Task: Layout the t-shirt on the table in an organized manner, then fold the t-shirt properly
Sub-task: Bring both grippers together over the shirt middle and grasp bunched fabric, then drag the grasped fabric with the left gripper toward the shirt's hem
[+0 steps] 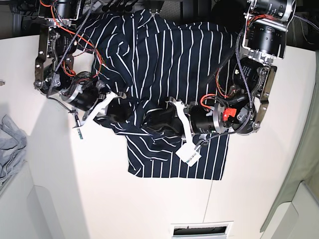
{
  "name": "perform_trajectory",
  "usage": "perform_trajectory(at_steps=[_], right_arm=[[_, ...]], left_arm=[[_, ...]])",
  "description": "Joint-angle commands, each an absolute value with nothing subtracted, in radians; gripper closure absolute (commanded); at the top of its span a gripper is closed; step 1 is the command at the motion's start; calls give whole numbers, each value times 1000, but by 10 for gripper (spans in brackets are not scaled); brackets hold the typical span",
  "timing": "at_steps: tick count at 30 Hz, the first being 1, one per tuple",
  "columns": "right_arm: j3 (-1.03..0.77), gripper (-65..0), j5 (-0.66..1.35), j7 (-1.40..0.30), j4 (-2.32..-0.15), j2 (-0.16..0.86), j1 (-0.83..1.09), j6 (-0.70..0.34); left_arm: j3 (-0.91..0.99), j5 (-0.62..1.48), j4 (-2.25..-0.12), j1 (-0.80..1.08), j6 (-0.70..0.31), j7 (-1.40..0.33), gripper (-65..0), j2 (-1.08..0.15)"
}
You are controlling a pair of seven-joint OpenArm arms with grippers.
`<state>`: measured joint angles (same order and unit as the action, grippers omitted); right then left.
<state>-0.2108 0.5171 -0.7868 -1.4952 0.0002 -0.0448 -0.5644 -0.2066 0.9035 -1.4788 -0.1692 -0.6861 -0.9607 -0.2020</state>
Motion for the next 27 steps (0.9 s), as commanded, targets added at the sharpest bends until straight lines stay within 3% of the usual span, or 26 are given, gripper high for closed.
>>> perform_trajectory(at_steps=[1, 14, 27], right_arm=[[-226, 0, 514, -778, -1513, 1, -58, -572], [-285, 0, 434, -732, -1372, 70, -55, -572], [-83, 0, 512, -730, -1333, 43, -55, -573]], left_arm=[[-203, 937, -1493, -187, -698, -940, -60, -208], [-202, 991, -1493, -93, -698, -939, -60, -212], [-203, 976, -1493, -88, -698, -934, -60, -181]])
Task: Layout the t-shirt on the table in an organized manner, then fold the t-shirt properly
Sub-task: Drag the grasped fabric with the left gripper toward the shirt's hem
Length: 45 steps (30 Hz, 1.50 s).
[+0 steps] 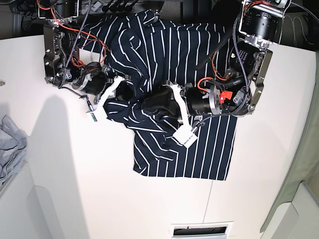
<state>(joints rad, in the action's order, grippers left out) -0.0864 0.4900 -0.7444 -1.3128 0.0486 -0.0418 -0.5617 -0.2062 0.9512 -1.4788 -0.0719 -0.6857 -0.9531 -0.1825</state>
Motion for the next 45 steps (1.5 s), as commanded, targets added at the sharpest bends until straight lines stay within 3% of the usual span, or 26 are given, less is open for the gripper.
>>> perform_trajectory(at_steps=[1, 9, 19, 25, 35, 45], right_arm=[[-73, 0, 507, -730, -1333, 35, -55, -573], [-34, 0, 501, -730, -1374, 19, -57, -572], [-144, 0, 501, -766, -1509, 19, -58, -572], [-185, 0, 445, -712, -1498, 19, -59, -572], [-62, 0, 298, -676, -1325, 23, -74, -561], [-65, 0, 367, -693, -1325, 139, -71, -547]], left_arm=[[-203, 975, -1493, -89, -698, -932, -60, -178], [-203, 872, -1467, -89, -698, -865, -60, -145], [-205, 825, -1303, -89, -698, -784, -60, -144], [-205, 826, -1241, -89, -698, -781, -60, -128], [-205, 670, -1239, -89, -698, -778, -60, -108], [-205, 600, -1142, -95, -698, -773, -60, -198]])
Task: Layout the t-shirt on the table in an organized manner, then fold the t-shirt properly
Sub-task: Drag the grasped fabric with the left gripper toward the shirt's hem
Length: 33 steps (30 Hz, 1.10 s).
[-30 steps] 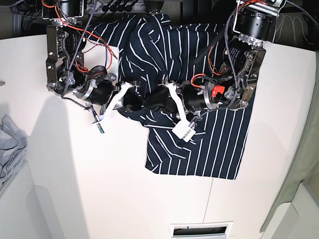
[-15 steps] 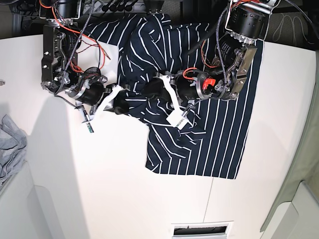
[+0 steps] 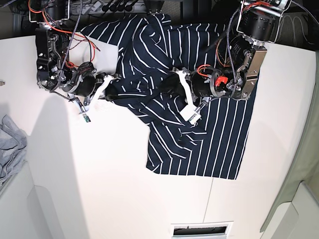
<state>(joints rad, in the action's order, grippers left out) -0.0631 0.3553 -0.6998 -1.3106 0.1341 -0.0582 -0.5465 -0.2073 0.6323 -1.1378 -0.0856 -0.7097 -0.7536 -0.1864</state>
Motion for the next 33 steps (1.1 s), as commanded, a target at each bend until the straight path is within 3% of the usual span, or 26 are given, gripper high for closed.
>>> perform_trajectory(at_steps=[1, 11, 20, 33], right_arm=[[-66, 0, 367, -693, -1325, 147, -71, -547], [-171, 0, 368, -693, -1325, 193, -71, -546], [-236, 0, 505, -716, -1325, 188, -69, -548], [-225, 0, 621, -764, -1377, 43, -72, -574]], left_arm=[[-205, 599, -1121, -101, -698, -773, -60, -199], [-205, 588, -1074, -171, -680, -798, -60, -274], [-205, 852, -1158, -196, -698, -921, -60, -280], [-205, 879, -1254, -197, -698, -951, -60, -228]])
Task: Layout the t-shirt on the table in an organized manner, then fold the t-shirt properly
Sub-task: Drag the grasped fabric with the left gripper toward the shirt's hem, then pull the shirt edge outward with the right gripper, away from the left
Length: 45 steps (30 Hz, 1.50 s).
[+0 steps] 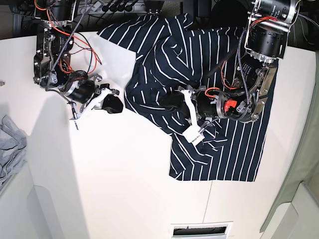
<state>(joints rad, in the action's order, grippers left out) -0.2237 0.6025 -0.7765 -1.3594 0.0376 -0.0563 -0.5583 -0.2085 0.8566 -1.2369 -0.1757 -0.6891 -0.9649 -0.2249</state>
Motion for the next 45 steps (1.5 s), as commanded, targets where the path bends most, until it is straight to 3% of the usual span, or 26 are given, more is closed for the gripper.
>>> perform_trajectory(at_steps=[1, 4, 10, 21, 35, 45], right_arm=[[-215, 0, 621, -764, -1382, 33, -72, -574], [-161, 0, 601, -762, -1384, 19, -72, -574], [-11, 0, 360, -706, -1383, 18, -72, -567], [-18, 0, 287, -672, -1334, 120, -72, -518], [-299, 0, 334, -659, -1311, 121, -71, -520], [-307, 0, 608, -719, -1327, 99, -72, -578]], left_arm=[[-205, 879, -1254, -197, -698, -951, -60, -231], [-201, 879, -1254, -197, -698, -949, -60, -244], [-201, 945, -1256, -196, -698, -936, -60, -326], [-201, 953, -1256, -168, -698, -947, -60, -344], [-200, 1136, -1256, -130, -698, -1032, -60, -356], [-199, 1194, -1256, -130, -698, -1053, -60, -376]])
